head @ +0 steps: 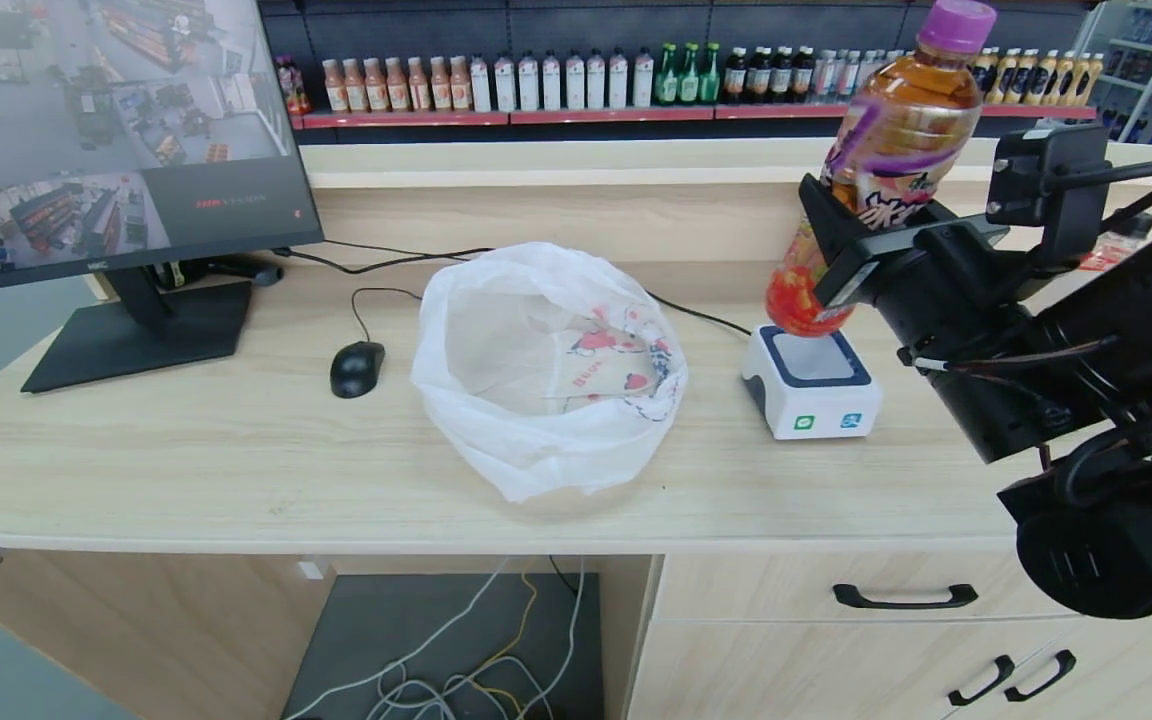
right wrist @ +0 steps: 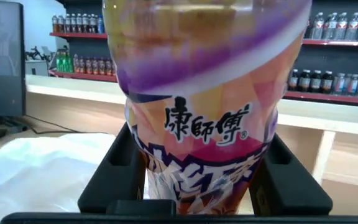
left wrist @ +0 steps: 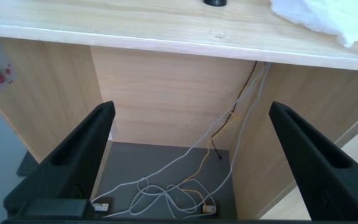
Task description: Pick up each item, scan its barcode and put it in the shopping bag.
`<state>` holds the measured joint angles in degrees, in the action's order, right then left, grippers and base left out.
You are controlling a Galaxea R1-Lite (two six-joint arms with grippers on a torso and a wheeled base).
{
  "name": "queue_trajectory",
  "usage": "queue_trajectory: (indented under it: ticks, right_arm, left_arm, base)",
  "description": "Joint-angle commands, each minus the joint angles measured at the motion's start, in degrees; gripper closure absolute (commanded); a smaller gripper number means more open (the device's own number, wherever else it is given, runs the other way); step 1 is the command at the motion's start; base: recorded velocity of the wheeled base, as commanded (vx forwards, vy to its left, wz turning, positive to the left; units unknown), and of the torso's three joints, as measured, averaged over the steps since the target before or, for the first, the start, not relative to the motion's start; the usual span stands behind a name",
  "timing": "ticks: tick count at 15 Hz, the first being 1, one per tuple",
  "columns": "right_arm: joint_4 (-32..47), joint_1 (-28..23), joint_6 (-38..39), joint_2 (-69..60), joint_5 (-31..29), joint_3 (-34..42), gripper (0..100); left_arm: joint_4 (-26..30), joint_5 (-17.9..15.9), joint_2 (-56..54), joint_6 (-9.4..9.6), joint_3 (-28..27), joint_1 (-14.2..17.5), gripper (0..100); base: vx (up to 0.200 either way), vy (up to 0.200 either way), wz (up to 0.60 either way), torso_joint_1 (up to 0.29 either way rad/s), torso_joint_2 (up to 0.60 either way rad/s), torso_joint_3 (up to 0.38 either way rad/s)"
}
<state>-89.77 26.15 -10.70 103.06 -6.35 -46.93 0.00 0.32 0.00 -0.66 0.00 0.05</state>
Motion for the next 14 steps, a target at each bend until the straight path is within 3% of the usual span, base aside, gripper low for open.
queue_trajectory:
  ticks: [1,8,14]
  right_arm:
    - [-0.2,-0.1,0.4,0.6,-0.7,-0.6,100]
    - [-0.2,-0.1,0.5,1.0,-0.5,-0.3,100]
    - [1.4,1.5,0.2,1.4,-0.3,-1.3,100]
  left_arm:
    - [0.0,0.0,0.0,-0.13,0.0,0.0,0]
    - [0.0,0.0,0.0,-0.31,0.0,0.0,0]
    - [0.0,0.0,0.0,-0.22,0.0,0.0,0]
  base:
    - [0.0,0.2,0.0,0.002,0.0,-0.002]
    - [0.0,0.2,0.0,0.002,0.0,0.002]
    - [0.0,0.0,0.0,0.0,0.0,0.0]
